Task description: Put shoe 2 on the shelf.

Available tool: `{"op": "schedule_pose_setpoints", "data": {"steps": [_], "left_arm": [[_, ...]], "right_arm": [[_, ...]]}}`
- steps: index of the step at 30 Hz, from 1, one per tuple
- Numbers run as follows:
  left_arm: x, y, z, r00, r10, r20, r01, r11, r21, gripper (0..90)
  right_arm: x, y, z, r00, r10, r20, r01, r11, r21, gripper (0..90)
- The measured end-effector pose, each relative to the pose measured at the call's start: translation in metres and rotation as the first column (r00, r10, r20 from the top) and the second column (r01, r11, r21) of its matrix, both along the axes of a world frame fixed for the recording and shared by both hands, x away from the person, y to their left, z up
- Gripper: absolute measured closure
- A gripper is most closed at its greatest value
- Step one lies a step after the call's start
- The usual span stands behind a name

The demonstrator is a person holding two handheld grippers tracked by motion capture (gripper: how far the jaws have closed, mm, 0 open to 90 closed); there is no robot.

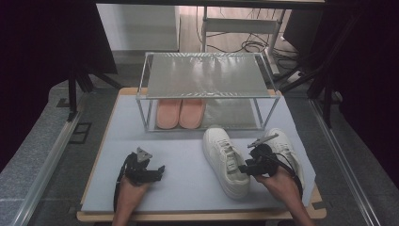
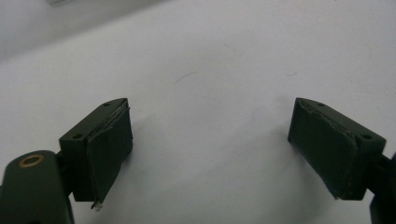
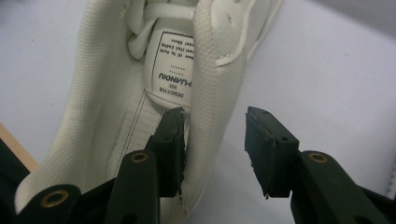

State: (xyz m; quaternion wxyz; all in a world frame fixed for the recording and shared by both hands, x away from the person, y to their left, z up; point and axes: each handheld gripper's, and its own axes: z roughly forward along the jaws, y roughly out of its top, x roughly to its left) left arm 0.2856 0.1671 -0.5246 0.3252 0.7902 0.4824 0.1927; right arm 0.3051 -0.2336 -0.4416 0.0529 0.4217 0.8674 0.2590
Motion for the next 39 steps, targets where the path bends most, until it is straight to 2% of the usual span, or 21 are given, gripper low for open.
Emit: {"op": "schedule_pose_setpoints", "data": {"steps": [4, 8, 14, 15, 16, 18, 21, 24, 25, 26, 31, 32, 34, 36, 39], "left_arm": [[0.0, 0.0, 0.0, 1.0, 0.001, 0.0, -0.001, 1.0, -0.001, 13.8], [0.0, 0.0, 0.0, 1.0, 0.002, 0.001, -0.002, 1.0, -0.004, 13.8], [0.0, 0.0, 0.0, 1.0, -0.003, -0.002, 0.003, 1.0, 0.005, 13.8], [0.0, 0.0, 0.0, 1.0, -0.003, -0.002, 0.003, 1.0, 0.005, 13.8], [0.0, 0.0, 0.0, 1.0, -0.003, -0.003, 0.003, 1.0, 0.005, 13.8], [0.0, 0.0, 0.0, 1.0, -0.003, -0.003, 0.003, 1.0, 0.004, 13.8], [0.0, 0.001, 0.0, 1.0, -0.003, -0.004, 0.003, 1.0, 0.003, 13.8], [0.0, 0.001, 0.0, 1.0, -0.003, -0.003, 0.003, 1.0, 0.003, 13.8], [0.0, 0.001, 0.0, 1.0, -0.003, -0.003, 0.003, 1.0, 0.004, 13.8], [0.0, 0.001, 0.0, 1.0, -0.003, -0.003, 0.003, 1.0, 0.004, 13.8], [0.0, 0.001, 0.0, 1.0, -0.002, -0.004, 0.002, 1.0, 0.001, 13.8], [0.0, 0.001, 0.0, 1.0, -0.002, -0.004, 0.002, 1.0, 0.001, 13.8], [0.0, 0.001, 0.0, 1.0, -0.003, -0.004, 0.003, 1.0, 0.002, 13.8], [0.0, 0.001, 0.0, 1.0, -0.003, -0.003, 0.003, 1.0, 0.003, 13.8], [0.0, 0.001, 0.0, 1.0, -0.004, -0.004, 0.004, 1.0, 0.003, 13.8]], "right_arm": [[0.0, 0.003, -0.002, 1.0, -0.005, 0.003, 0.005, 1.0, -0.017, 58.2], [0.002, 0.002, 0.0, 1.0, -0.009, 0.002, 0.009, 1.0, 0.013, 66.1], [0.005, 0.002, 0.001, 0.9998, 0.0, -0.019, 0.0, 1.0, 0.024, 74.6], [0.005, 0.002, 0.0, 0.9997, 0.0, -0.025, 0.001, 1.0, 0.03, 76.1], [0.008, 0.0, 0.0, 0.9985, -0.011, -0.055, 0.014, 0.998, 0.061, 78.1], [0.01, -0.004, -0.001, 0.9965, -0.015, -0.082, 0.024, 0.994, 0.104, 78.5], [0.012, -0.01, 0.0, 0.9925, -0.027, -0.119, 0.048, 0.982, 0.182, 78.6], [0.014, -0.013, -0.001, 0.9906, -0.024, -0.135, 0.052, 0.977, 0.208, 79.1], [0.014, -0.014, -0.001, 0.9891, -0.027, -0.145, 0.059, 0.973, 0.222, 79.4], [0.016, -0.016, 0.0, 0.9865, -0.027, -0.162, 0.068, 0.966, 0.251, 79.6], [0.018, -0.018, 0.002, 0.983, -0.012, -0.183, 0.069, 0.949, 0.306, 80.6], [0.018, -0.018, 0.002, 0.983, -0.012, -0.183, 0.069, 0.949, 0.306, 80.6], [0.018, -0.018, 0.004, 0.9823, -0.004, -0.187, 0.071, 0.933, 0.352, 81.9], [0.018, -0.018, 0.007, 0.981, 0.008, -0.194, 0.068, 0.922, 0.381, 82.2], [0.019, -0.017, 0.01, 0.9765, 0.034, -0.213, 0.057, 0.912, 0.407, 82.4]]}}
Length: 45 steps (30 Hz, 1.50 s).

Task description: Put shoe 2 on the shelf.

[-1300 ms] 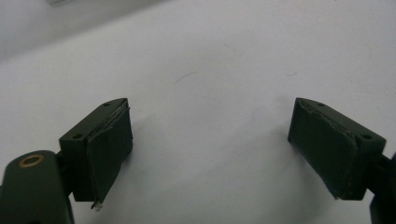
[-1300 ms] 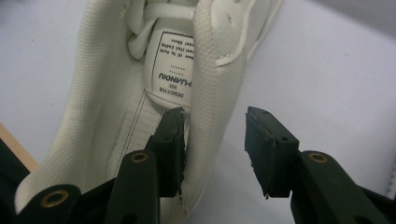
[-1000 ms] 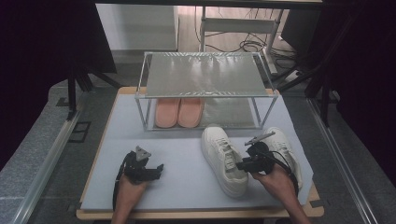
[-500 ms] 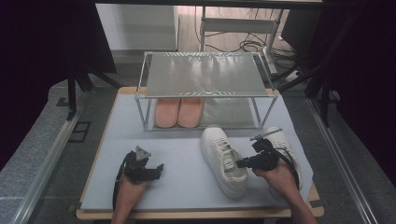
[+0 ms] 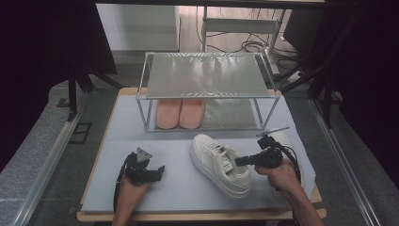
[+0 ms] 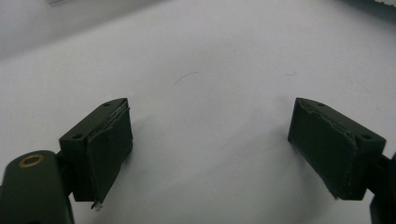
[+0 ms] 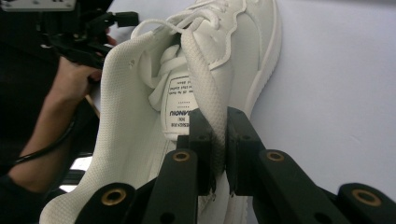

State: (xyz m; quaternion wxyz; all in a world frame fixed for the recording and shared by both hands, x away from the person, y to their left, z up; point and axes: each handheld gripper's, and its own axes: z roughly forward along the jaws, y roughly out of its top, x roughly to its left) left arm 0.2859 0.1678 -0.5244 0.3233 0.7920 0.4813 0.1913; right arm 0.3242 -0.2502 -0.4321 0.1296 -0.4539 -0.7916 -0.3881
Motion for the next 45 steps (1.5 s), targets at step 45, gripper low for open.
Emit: {"op": "schedule_pose_setpoints", "data": {"steps": [45], "left_arm": [[0.001, 0.0, 0.0, 1.0, 0.002, -0.004, -0.003, 0.9999, -0.011, 13.7]], "right_arm": [[0.035, 0.0, 0.109, 0.9992, 0.015, 0.037, -0.027, 0.943, 0.331, 82.3]]}}
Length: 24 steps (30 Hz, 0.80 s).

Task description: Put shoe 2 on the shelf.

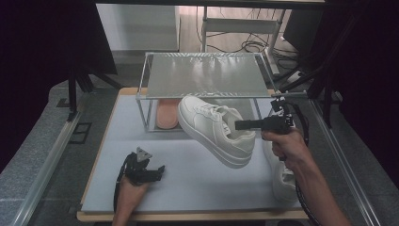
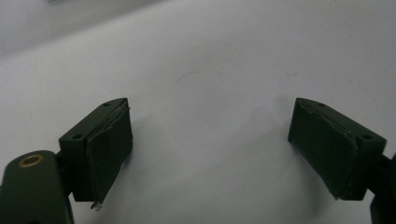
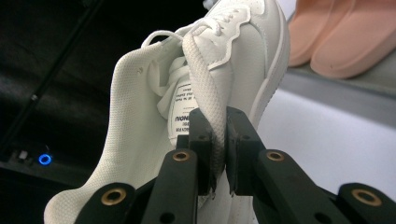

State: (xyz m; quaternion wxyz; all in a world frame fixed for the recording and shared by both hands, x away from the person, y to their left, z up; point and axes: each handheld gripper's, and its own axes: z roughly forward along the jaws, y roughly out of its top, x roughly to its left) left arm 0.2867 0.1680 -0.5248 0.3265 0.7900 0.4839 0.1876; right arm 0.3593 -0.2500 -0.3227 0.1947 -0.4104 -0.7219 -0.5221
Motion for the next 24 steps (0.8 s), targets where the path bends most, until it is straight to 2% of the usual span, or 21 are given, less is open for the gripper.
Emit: {"op": "schedule_pose_setpoints", "data": {"steps": [6, 13, 20, 21, 24], "left_arm": [[0.0, 0.0, 0.0, 1.0, -0.001, 0.0, 0.001, 1.0, 0.0, 13.7], [0.0, 0.0, 0.0, 1.0, -0.004, -0.002, 0.004, 1.0, 0.005, 13.7], [0.0, 0.001, 0.0, 1.0, -0.008, -0.003, 0.008, 0.9999, 0.009, 13.8], [0.0, 0.001, 0.0, 1.0, -0.008, -0.001, 0.008, 0.9999, 0.009, 13.9], [0.0, 0.001, 0.0, 1.0, -0.008, 0.0, 0.008, 0.9999, 0.009, 13.9]], "right_arm": [[0.008, 0.004, 0.014, 0.9999, -0.011, 0.007, 0.01, 1.0, 0.028, 82.3], [0.023, 0.015, 0.028, 0.9986, -0.048, 0.021, 0.047, 0.998, 0.031, 82.3], [0.04, 0.024, 0.035, 0.9939, -0.108, 0.025, 0.107, 0.994, 0.013, 82.3], [0.046, 0.027, 0.035, 0.9903, -0.136, 0.03, 0.136, 0.991, -0.001, 82.3], [0.055, 0.03, 0.034, 0.9852, -0.168, 0.035, 0.169, 0.986, -0.015, 82.2]]}}
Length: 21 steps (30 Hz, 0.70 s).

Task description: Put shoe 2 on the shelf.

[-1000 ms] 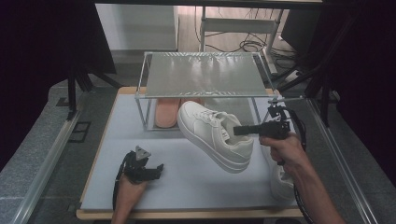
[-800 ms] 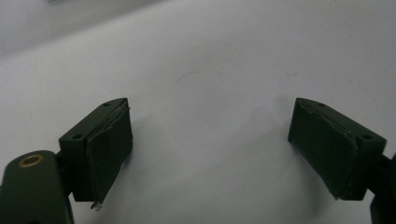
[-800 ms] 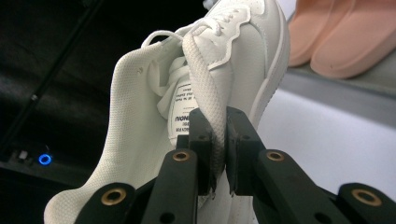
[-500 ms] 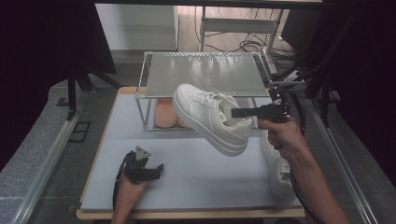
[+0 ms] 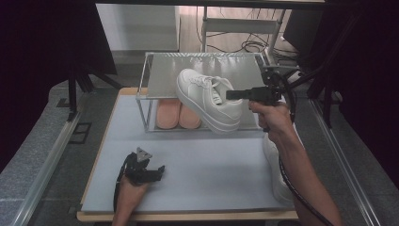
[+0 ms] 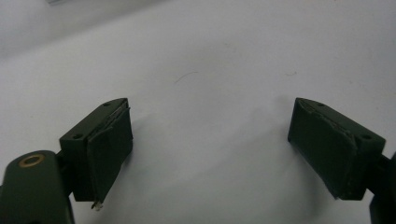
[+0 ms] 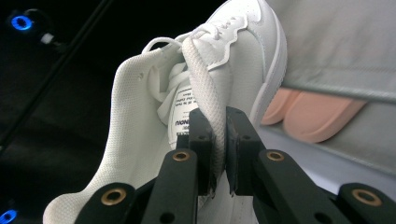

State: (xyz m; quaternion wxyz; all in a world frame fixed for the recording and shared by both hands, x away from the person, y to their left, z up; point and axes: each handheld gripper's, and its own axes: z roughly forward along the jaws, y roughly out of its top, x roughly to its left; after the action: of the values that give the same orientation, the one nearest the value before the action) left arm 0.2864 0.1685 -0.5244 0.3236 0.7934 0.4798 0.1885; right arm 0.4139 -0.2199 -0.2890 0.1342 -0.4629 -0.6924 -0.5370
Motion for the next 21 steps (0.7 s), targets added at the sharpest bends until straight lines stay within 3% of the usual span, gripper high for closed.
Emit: {"op": "schedule_pose_setpoints", "data": {"steps": [8, 14, 17, 19, 21], "left_arm": [[0.0, 0.0, 0.0, 1.0, 0.001, 0.0, -0.001, 1.0, -0.002, 13.9], [0.0, 0.0, 0.0, 1.0, 0.002, 0.001, -0.002, 1.0, -0.003, 13.9], [0.0, 0.0, 0.0, 1.0, 0.002, 0.002, -0.002, 1.0, -0.001, 14.0], [0.0, 0.0, 0.0, 1.0, 0.002, 0.002, -0.002, 1.0, -0.001, 14.1], [0.0, 0.0, 0.0, 1.0, 0.001, 0.002, -0.001, 1.0, -0.001, 14.1]], "right_arm": [[0.023, 0.006, -0.007, 0.9952, -0.097, 0.006, 0.097, 0.995, -0.018, 82.1], [0.04, 0.02, -0.006, 0.9802, -0.192, 0.048, 0.195, 0.978, -0.076, 81.8], [0.045, 0.028, -0.01, 0.9752, -0.213, 0.062, 0.218, 0.971, -0.1, 80.9], [0.047, 0.031, -0.011, 0.9728, -0.222, 0.065, 0.227, 0.97, -0.086, 80.3], [0.046, 0.035, -0.009, 0.9709, -0.219, 0.097, 0.229, 0.968, -0.106, 78.0]]}}
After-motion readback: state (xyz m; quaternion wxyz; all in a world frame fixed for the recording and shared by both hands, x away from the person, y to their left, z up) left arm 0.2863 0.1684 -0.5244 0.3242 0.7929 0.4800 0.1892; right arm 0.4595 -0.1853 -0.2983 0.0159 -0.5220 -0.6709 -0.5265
